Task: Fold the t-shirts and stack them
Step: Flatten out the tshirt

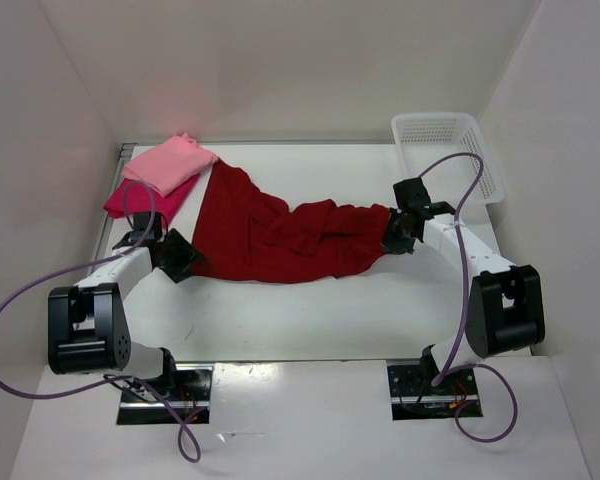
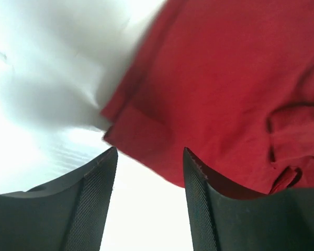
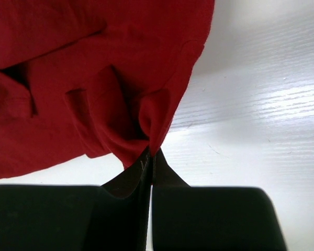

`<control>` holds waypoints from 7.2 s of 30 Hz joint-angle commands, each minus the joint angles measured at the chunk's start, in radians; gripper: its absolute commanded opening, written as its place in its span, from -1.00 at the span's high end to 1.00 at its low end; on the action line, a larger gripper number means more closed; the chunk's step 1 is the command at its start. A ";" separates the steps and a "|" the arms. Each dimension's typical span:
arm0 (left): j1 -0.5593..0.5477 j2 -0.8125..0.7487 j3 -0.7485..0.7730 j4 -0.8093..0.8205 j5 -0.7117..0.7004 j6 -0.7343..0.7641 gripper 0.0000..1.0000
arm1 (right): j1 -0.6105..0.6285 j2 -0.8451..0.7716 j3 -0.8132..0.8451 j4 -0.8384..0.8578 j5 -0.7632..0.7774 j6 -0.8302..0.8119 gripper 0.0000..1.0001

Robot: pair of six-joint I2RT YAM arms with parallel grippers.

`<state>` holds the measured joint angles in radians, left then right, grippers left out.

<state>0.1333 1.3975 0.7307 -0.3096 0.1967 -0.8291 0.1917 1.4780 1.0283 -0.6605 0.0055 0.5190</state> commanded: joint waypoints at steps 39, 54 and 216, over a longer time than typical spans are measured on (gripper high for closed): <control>-0.012 0.090 0.472 -0.510 0.283 -0.038 1.00 | -0.017 0.022 0.162 0.076 -0.147 -0.043 1.00; 0.003 0.188 0.387 -0.323 0.119 -0.044 1.00 | -0.017 0.054 0.122 0.087 -0.096 -0.054 1.00; 0.078 -0.201 -0.034 -0.031 0.231 0.035 1.00 | 0.588 0.199 0.006 0.001 0.036 0.259 0.78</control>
<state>0.2150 1.1885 0.6994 -0.3714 0.4065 -0.8108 0.7677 1.7111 1.0332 -0.6247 0.0032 0.7799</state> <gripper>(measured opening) 0.009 0.124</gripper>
